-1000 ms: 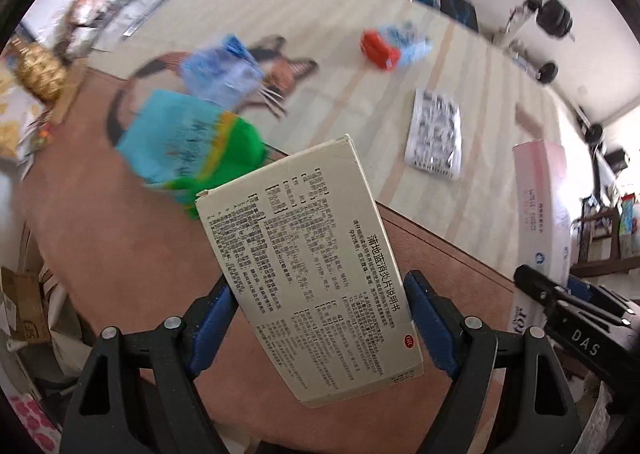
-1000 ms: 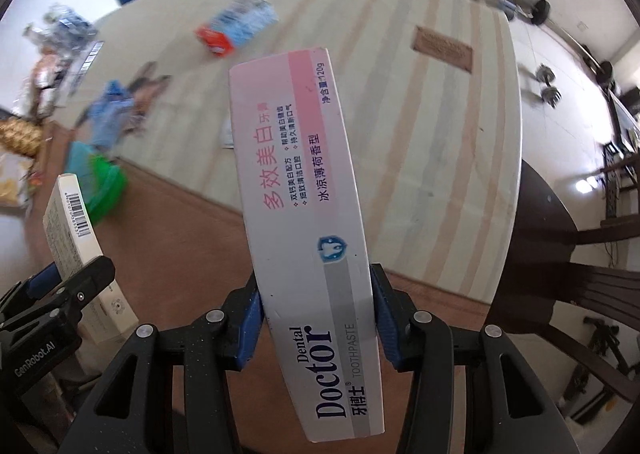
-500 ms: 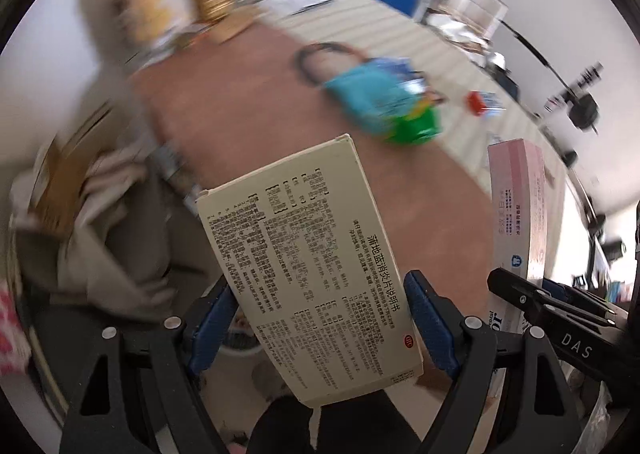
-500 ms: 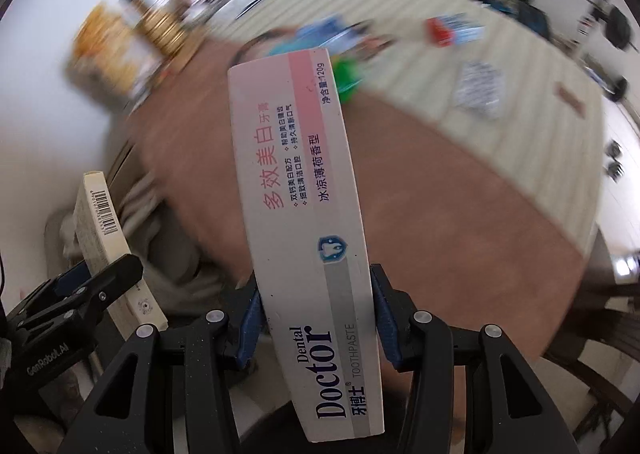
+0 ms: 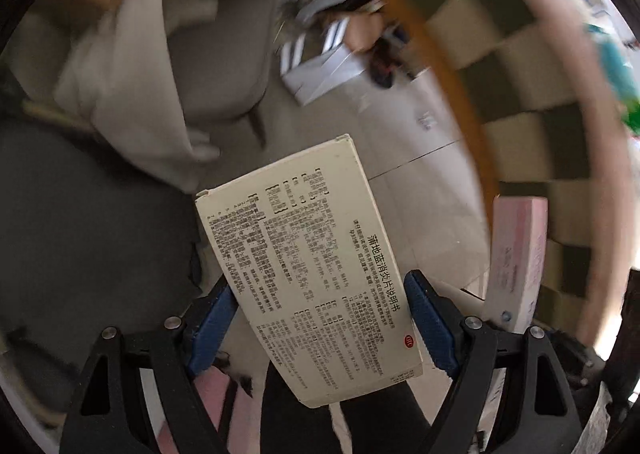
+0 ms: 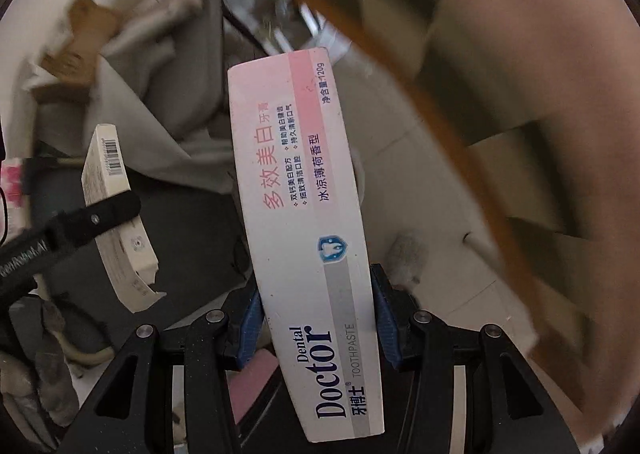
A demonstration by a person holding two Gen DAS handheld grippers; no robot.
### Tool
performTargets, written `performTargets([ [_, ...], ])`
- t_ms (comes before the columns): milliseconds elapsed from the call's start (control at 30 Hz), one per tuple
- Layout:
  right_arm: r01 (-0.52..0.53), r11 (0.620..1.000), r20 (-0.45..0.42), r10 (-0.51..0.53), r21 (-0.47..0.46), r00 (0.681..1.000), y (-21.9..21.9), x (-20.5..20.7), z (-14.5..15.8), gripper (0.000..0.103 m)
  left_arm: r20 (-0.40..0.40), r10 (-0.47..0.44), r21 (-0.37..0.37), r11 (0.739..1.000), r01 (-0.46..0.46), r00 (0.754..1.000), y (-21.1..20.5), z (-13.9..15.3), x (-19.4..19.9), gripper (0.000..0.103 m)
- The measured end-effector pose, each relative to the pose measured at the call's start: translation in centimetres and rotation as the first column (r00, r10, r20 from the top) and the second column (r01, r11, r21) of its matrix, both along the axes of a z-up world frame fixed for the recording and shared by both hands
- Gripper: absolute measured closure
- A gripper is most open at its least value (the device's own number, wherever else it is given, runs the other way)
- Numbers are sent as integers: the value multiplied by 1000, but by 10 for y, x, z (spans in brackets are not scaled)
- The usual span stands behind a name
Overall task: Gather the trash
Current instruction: 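Carry the medicine box and toothpaste box down toward the wastebasket, then open both tools to drop the boxes into the wastebasket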
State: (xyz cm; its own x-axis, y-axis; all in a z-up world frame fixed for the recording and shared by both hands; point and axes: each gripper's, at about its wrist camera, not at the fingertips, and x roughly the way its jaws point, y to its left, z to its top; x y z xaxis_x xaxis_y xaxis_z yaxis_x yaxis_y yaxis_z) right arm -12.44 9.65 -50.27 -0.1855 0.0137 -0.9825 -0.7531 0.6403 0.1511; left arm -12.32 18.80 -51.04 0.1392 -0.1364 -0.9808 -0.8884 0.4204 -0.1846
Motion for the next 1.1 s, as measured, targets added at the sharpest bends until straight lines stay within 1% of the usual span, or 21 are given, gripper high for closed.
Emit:
performTargets([
  [33, -6, 1000, -13, 6, -17, 1000, 6, -2, -26, 52, -1, 10, -20, 1000, -10, 1000, 5, -22, -1, 21],
  [100, -9, 999, -35, 8, -36, 999, 14, -1, -67, 52, -9, 18, -60, 998, -19, 1000, 12, -67, -2, 21],
  [167, -11, 998, -60, 7, -66, 998, 22, 2, -119, 52, -21, 33, -87, 996, -34, 999, 19, -110, -1, 21],
  [200, -9, 997, -73, 3, -76, 997, 25, 4, -140, 52, -30, 49, -115, 992, -52, 998, 23, -137, -2, 21],
  [267, -10, 994, -96, -1, -110, 995, 30, 8, -187, 52, -35, 68, -159, 985, -73, 997, 30, -183, -1, 21],
  [300, -7, 992, -113, -7, -127, 994, 31, 11, -211, 52, -44, 74, -163, 983, -80, 996, 33, -197, -2, 20],
  [333, -7, 990, -126, -11, -142, 992, 33, 12, -226, 52, -56, 78, -163, 983, -86, 995, 35, -213, -3, 20],
  [367, -4, 988, -141, -19, -156, 990, 34, 15, -244, 52, -61, 81, -168, 982, -91, 995, 37, -229, -3, 17],
  [400, -11, 986, -158, -15, -164, 987, 34, 18, -259, 52, -64, 85, -175, 980, -95, 994, 38, -235, -5, 12],
  [433, -17, 986, -163, -11, -168, 987, 35, 20, -269, 51, -67, 92, -181, 978, -103, 993, 38, -242, -6, 5],
  [467, -22, 985, -162, -6, -170, 987, 39, 19, -276, 51, -70, 94, -181, 978, -105, 993, 39, -249, -7, 4],
  [567, -44, 987, -190, 14, -155, 982, 42, 20, -292, 50, -79, 95, -156, 982, -106, 992, 36, -252, -16, 4],
  [600, -53, 988, -196, 24, -146, 980, 43, 20, -294, 39, -87, 97, -135, 985, -108, 991, 35, -250, -19, 4],
  [633, -57, 988, -191, 29, -141, 981, 44, 18, -295, 18, -100, 98, -103, 989, -108, 990, 34, -245, -22, 4],
  [667, -60, 990, -181, 36, -131, 983, 46, 16, -292, 10, -114, 95, -69, 992, -103, 989, 32, -240, -25, 4],
  [700, -67, 990, -164, 46, -123, 985, 49, 14, -288, 3, -145, 88, -16, 996, -91, 986, 31, -235, -28, 4],
  [733, -73, 990, -142, 56, -123, 988, 45, 14, -286, 2, -155, 86, 15, 996, -85, 984, 29, -230, -31, 4],
  [767, -82, 989, -111, 68, -126, 992, 53, 10, -285, 2, -167, 86, 36, 996, -81, 982, 28, -225, -34, 4],
  [933, -123, 983, 34, 129, -135, 991, 62, -2, -249, 2, -172, 92, 73, 994, -81, 981, 18, -195, -48, 4],
  [1000, -128, 982, 66, 138, -137, 988, 59, 5, -240, 2, -171, 88, 84, 994, -74, 981, 12, -182, -49, 4],
  [1100, -127, 983, 95, 140, -135, 986, 55, 4, -215, 2, -165, 79, 92, 994, -64, 983, 3, -163, -47, 4],
])
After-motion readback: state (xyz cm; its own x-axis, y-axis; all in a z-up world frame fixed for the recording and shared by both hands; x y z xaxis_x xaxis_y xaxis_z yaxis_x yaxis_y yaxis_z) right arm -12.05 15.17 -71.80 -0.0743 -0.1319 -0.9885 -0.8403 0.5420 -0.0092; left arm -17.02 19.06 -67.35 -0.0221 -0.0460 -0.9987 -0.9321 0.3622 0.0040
